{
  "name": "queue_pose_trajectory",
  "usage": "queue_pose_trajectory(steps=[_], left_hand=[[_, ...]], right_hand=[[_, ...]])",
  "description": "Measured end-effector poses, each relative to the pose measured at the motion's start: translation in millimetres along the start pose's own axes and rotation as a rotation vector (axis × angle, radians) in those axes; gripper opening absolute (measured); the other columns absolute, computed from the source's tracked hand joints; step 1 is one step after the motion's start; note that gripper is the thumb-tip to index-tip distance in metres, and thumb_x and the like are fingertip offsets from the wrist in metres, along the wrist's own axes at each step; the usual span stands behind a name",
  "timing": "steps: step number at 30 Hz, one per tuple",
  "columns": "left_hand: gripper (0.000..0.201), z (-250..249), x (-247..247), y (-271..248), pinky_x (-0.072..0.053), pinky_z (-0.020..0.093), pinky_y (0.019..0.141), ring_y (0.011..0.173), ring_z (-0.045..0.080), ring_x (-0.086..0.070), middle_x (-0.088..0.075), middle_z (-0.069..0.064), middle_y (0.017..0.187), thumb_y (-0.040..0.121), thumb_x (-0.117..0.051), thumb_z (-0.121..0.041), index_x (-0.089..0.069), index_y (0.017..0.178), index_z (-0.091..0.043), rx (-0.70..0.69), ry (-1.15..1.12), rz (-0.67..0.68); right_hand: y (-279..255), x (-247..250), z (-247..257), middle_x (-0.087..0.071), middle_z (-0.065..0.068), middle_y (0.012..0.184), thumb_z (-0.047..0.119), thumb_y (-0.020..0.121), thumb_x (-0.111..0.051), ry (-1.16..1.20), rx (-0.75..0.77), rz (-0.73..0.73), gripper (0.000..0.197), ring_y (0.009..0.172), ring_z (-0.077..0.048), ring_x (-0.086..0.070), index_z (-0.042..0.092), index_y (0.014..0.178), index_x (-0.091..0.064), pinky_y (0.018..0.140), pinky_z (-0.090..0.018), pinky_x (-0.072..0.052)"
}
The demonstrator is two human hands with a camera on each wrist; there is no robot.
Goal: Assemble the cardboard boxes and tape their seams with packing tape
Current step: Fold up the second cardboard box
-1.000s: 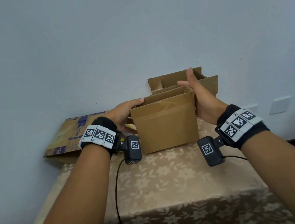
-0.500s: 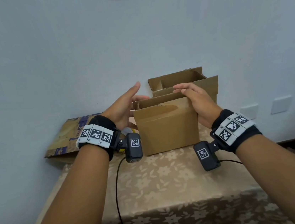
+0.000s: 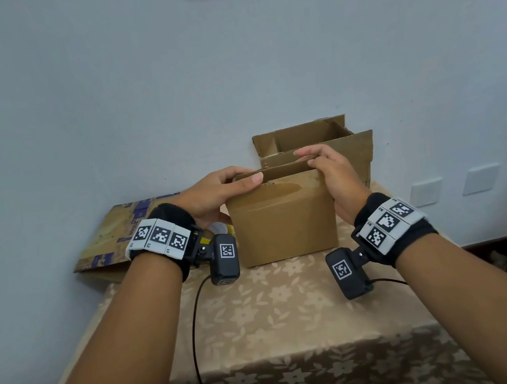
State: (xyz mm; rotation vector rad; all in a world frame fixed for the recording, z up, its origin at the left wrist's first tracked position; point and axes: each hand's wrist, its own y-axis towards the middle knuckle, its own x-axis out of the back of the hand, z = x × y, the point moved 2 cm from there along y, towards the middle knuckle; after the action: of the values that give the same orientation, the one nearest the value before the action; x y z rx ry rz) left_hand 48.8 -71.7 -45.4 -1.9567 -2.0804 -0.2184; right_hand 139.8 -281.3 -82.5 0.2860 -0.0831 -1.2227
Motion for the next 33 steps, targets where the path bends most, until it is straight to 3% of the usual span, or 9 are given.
queue_pose_trajectory(steps=[4, 8, 10, 13, 18, 21, 23, 29, 33], left_hand=[[0.047, 0.4, 1.0, 0.2, -0.056, 0.04, 0.077, 0.095, 0.015, -0.068, -0.07, -0.003, 0.108, 0.072, -0.077, -0.048, -0.071, 0.114, -0.027, -0.009, -0.008, 0.002], [0.045, 0.7, 0.8, -0.5, -0.055, 0.042, 0.081, 0.1, 0.018, -0.067, -0.07, -0.001, 0.109, 0.077, -0.075, -0.049, -0.071, 0.116, -0.027, 0.001, -0.007, 0.005], [0.038, 0.5, 2.2, -1.5, -0.055, 0.044, 0.082, 0.104, 0.02, -0.065, -0.069, 0.003, 0.115, 0.09, -0.067, -0.049, -0.071, 0.121, -0.026, 0.023, -0.016, 0.003], [0.035, 2.4, 7.7, -3.4, -0.055, 0.047, 0.084, 0.112, 0.027, -0.058, -0.062, 0.014, 0.132, 0.105, -0.043, -0.024, -0.072, 0.125, -0.026, 0.045, -0.113, 0.005], [0.036, 2.8, 9.1, -2.9, -0.051, 0.054, 0.094, 0.115, 0.026, -0.059, -0.064, 0.013, 0.137, 0.103, -0.049, -0.011, -0.069, 0.131, -0.024, 0.026, -0.115, 0.035], [0.032, 3.0, 6.9, -0.1, -0.054, 0.047, 0.084, 0.103, 0.021, -0.063, -0.068, 0.006, 0.117, 0.103, -0.055, -0.01, -0.068, 0.127, -0.026, 0.023, -0.09, 0.017], [0.031, 2.3, 5.7, 0.1, -0.056, 0.042, 0.076, 0.096, 0.019, -0.064, -0.068, 0.003, 0.112, 0.102, -0.057, -0.009, -0.068, 0.125, -0.027, 0.019, -0.072, 0.006], [0.032, 1.9, 5.7, 0.2, -0.054, 0.038, 0.069, 0.085, 0.015, -0.064, -0.069, 0.001, 0.102, 0.101, -0.057, -0.007, -0.068, 0.124, -0.026, 0.018, -0.062, -0.011], [0.035, 1.8, 5.6, 0.8, -0.054, 0.038, 0.068, 0.096, 0.019, -0.06, -0.064, 0.008, 0.112, 0.101, -0.051, -0.007, -0.069, 0.123, -0.027, 0.038, -0.061, -0.045]], right_hand=[[-2.3, 0.0, 0.4, -0.067, 0.0, 0.119, 0.015, 0.107, -0.047, 0.026, -0.012, -0.009, 0.026, 0.105, -0.019, -0.067, 0.025, 0.116, -0.07, 0.081, -0.031, -0.056], [-2.3, -0.6, 0.9, -0.066, 0.001, 0.119, 0.014, 0.107, -0.046, 0.024, -0.016, -0.018, 0.027, 0.099, -0.013, -0.066, 0.025, 0.118, -0.069, 0.074, -0.024, -0.054], [-1.6, -1.3, 1.9, -0.066, 0.001, 0.118, 0.012, 0.107, -0.045, 0.011, -0.015, -0.029, 0.029, 0.1, -0.012, -0.064, 0.024, 0.116, -0.069, 0.074, -0.022, -0.052], [-1.1, -3.3, 2.9, -0.065, 0.003, 0.119, 0.008, 0.105, -0.044, -0.008, -0.007, -0.056, 0.032, 0.102, -0.008, -0.06, 0.022, 0.113, -0.071, 0.074, -0.019, -0.047], [-1.5, -4.8, 3.3, -0.062, 0.001, 0.13, 0.005, 0.1, -0.048, 0.018, 0.007, -0.094, 0.032, 0.113, -0.006, -0.055, 0.024, 0.111, -0.07, 0.084, -0.023, -0.043], [-2.2, -5.3, 1.2, -0.063, 0.0, 0.13, 0.004, 0.097, -0.051, 0.031, 0.004, -0.087, 0.034, 0.125, -0.016, -0.055, 0.029, 0.112, -0.069, 0.108, -0.038, -0.044], [-3.1, -4.9, 0.7, -0.064, 0.004, 0.126, 0.005, 0.097, -0.053, 0.037, -0.001, -0.081, 0.034, 0.126, -0.017, -0.055, 0.03, 0.111, -0.07, 0.115, -0.046, -0.04], [-2.6, -5.2, -1.2, -0.066, 0.002, 0.125, 0.008, 0.095, -0.058, 0.065, -0.003, -0.058, 0.032, 0.126, -0.022, -0.058, 0.032, 0.11, -0.073, 0.115, -0.053, -0.042], [-2.0, -6.4, -1.6, -0.064, 0.0, 0.129, 0.01, 0.094, -0.06, 0.091, -0.012, -0.047, 0.031, 0.126, -0.026, -0.058, 0.035, 0.106, -0.074, 0.112, -0.053, -0.045]])
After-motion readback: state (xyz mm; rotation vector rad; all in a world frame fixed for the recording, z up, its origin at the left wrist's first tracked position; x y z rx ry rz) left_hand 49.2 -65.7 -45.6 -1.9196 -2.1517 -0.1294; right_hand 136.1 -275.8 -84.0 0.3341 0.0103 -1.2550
